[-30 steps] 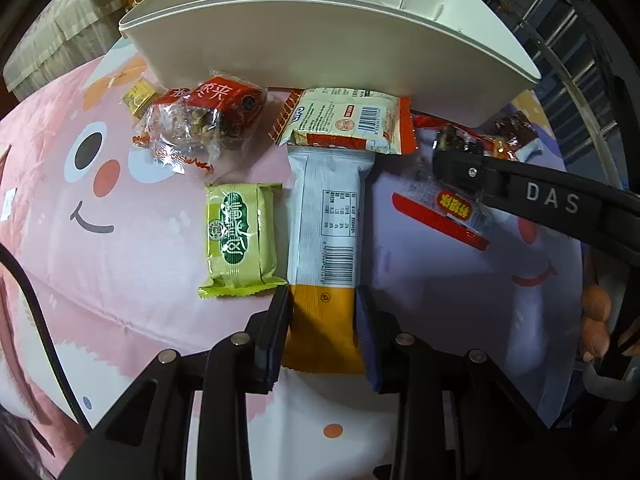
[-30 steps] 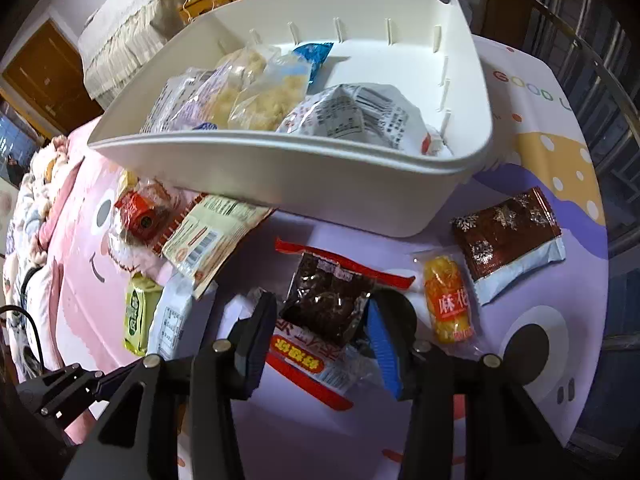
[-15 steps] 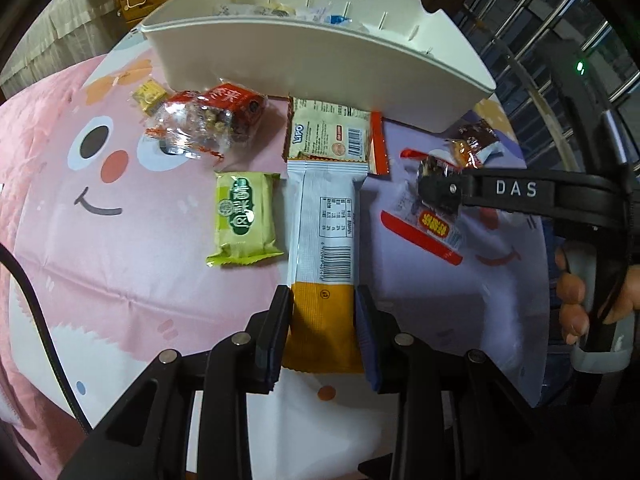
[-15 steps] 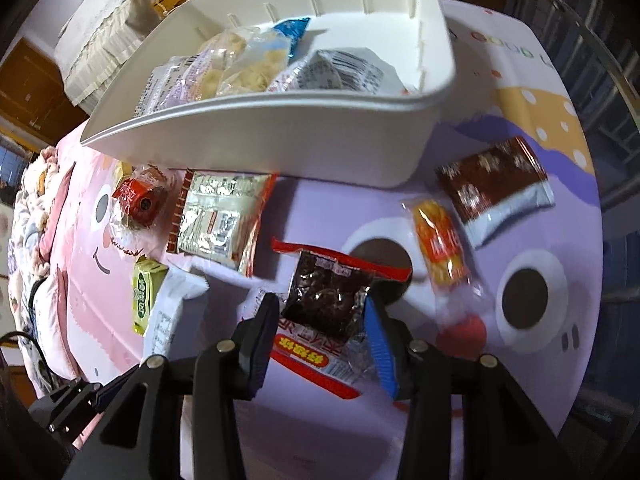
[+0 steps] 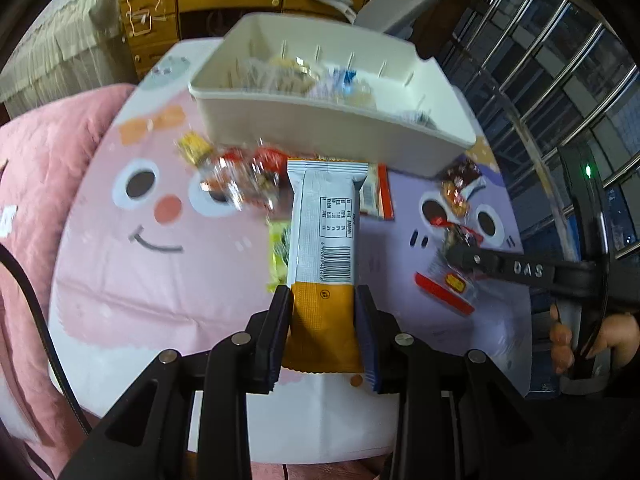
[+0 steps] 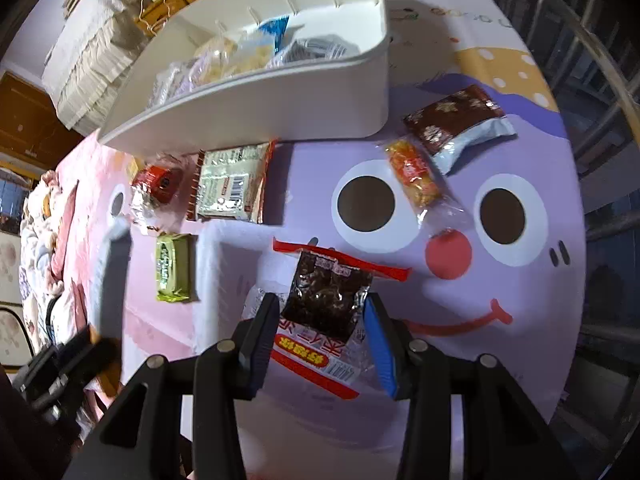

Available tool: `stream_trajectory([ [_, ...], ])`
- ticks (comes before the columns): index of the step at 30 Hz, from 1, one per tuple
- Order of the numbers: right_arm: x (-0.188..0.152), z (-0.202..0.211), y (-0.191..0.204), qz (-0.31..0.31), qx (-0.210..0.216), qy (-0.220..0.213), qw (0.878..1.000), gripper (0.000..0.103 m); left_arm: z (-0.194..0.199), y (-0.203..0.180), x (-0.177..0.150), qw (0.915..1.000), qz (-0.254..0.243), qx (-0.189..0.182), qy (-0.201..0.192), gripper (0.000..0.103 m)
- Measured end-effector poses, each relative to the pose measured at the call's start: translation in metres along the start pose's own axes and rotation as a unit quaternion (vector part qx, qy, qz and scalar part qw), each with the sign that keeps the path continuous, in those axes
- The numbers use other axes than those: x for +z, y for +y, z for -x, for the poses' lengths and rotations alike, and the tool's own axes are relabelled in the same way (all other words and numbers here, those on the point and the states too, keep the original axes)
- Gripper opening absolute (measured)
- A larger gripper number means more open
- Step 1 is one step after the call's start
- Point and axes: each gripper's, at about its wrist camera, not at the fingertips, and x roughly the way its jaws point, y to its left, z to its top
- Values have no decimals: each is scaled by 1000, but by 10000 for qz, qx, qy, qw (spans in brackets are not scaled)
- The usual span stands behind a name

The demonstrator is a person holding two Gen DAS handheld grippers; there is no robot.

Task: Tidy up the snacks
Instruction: 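Carry the bar and packet over the white tray and release both inside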

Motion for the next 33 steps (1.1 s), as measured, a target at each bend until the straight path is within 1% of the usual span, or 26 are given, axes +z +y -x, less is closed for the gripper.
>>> stream_trajectory([
  [4,0,18,-4,-132,-30,-220,9997,44,15,8,18,9998,-53,-84,-187,30],
  [8,7,38,-6,-256,-79,-460,9986,44,30,15,40,9987,-293,-82,-417,30],
  [12,20,60,-6,-523,-4,-666,9964,44,41,19,67,9966,-548,-121,-608,30],
  [17,36,81,4,-616,39,-963,9934,44,49,18,104,9925,-795,-232,-894,30],
  [20,51,91,11,-634,25,-1190,9909,44,49,17,126,9905,-908,-311,-989,30],
  [24,71,101,18,-652,128,-1509,9863,44,46,17,153,9871,-1033,-395,-1154,30],
  [26,80,102,21,-650,130,-1626,9845,44,42,19,162,9857,-1056,-443,-1239,30],
  [30,97,102,25,-686,47,-1842,9805,44,28,26,178,9841,-1047,-531,-1332,30],
  [33,111,97,27,-690,-22,-1983,9777,44,15,33,188,9853,-900,-597,-1321,30],
])
